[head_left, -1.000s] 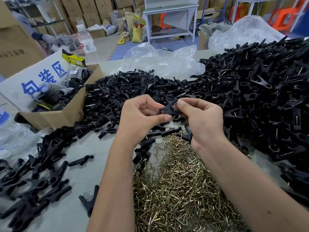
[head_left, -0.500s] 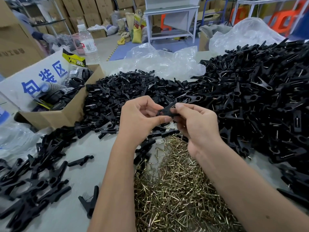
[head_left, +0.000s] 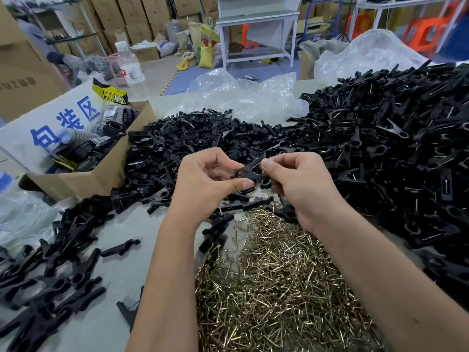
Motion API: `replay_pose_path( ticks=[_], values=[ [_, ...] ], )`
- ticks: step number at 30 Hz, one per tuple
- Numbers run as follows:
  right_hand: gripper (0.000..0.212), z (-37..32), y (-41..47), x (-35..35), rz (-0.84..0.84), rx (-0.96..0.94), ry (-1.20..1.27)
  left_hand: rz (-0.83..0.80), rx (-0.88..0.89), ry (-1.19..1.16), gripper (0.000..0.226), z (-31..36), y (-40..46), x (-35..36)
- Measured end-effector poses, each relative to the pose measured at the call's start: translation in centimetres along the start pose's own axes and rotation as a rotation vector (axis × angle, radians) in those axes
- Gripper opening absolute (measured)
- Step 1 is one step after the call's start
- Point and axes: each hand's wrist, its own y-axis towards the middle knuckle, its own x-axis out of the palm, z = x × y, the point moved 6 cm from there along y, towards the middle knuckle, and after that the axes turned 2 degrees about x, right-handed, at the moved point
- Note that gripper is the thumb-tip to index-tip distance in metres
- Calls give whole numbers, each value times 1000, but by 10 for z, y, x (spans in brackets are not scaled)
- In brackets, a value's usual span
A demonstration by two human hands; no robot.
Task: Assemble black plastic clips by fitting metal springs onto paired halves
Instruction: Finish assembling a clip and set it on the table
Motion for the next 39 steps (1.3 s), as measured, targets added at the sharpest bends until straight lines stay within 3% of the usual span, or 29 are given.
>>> replay_pose_path(
  ticks=[5, 7, 11, 14, 17, 21, 27, 31, 36, 39],
  values=[
    [19, 2, 0, 1, -27, 41, 70, -2, 15, -24, 33, -1, 0, -1],
    [13, 6, -1, 5, -154, 191, 295, 1, 18, -79, 33, 0, -1, -2],
    [40, 11, -13, 20, -523, 441, 611, -9, 52, -200, 31, 7, -2, 0],
    [42, 7, -21, 27, -728, 447, 711, -31, 56, -281, 29, 10, -1, 0],
    [56, 5, -22, 26, -815, 415, 753, -50, 56, -286, 27, 10, -1, 1],
    [38, 1, -25, 24, -926, 394, 817, -91, 30, -287, 27, 9, -2, 5],
    [35, -2, -26, 25, -981, 459, 980, -118, 37, -251, 30, 11, -4, 8],
    [30, 0, -22, 21, -921, 459, 910, -116, 36, -243, 29, 10, -5, 7],
    [48, 1, -19, 19, -856, 468, 851, -119, 23, -160, 51, 8, -4, 11],
    [43, -1, -14, 16, -805, 429, 749, -98, 34, -133, 47, 7, -5, 12]
  ],
)
